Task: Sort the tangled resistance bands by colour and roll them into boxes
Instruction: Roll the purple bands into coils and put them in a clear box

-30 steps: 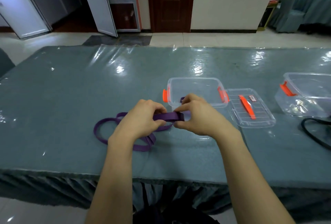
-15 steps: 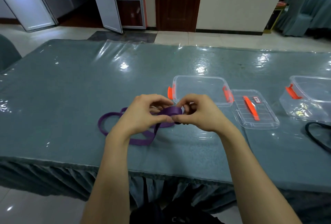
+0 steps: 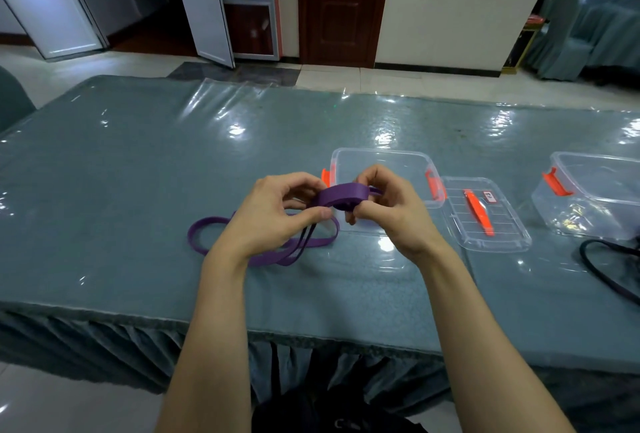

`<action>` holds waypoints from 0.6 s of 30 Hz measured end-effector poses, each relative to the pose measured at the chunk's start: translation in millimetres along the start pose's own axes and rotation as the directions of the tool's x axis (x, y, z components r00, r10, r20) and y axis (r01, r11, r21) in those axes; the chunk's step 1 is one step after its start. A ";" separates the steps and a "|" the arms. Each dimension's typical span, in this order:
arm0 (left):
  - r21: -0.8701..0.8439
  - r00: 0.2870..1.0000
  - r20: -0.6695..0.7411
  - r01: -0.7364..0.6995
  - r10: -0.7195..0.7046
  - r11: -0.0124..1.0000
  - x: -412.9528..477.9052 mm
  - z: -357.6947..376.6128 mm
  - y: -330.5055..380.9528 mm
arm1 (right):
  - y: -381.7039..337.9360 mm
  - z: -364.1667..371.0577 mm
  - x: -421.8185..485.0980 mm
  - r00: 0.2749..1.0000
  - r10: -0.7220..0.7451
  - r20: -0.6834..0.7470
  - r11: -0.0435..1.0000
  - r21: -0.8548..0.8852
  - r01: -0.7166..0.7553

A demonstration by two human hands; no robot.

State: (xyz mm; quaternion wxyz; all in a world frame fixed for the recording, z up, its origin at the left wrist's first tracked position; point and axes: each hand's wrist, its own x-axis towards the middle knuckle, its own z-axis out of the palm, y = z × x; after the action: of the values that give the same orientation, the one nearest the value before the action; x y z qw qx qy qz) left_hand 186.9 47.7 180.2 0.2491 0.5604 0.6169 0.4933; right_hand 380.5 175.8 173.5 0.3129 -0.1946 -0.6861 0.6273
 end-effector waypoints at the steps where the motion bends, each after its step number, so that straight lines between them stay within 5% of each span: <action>1: 0.000 1.000 -0.007 -0.013 0.013 1.000 -0.4 -0.1 0.0 | 2.4 1.3 1.1 1.000 0.000 -0.008 0.999 0.038 0.000; 14: -0.134 0.996 -0.086 -0.012 0.000 0.991 7.1 -1.8 -2.6 | 13.5 25.8 6.7 0.987 0.161 -0.006 0.783 0.609 -0.124; 18: -0.217 0.991 -0.130 -0.045 0.016 0.975 9.1 -1.4 -4.0 | 18.2 29.0 6.1 0.988 0.156 0.006 0.754 0.646 -0.122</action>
State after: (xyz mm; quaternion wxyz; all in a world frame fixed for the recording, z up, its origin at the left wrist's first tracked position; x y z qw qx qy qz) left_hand 181.6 56.2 179.4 0.2617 0.5062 0.5648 0.5969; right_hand 354.3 161.0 156.3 0.3297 -0.1411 -0.4051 0.8410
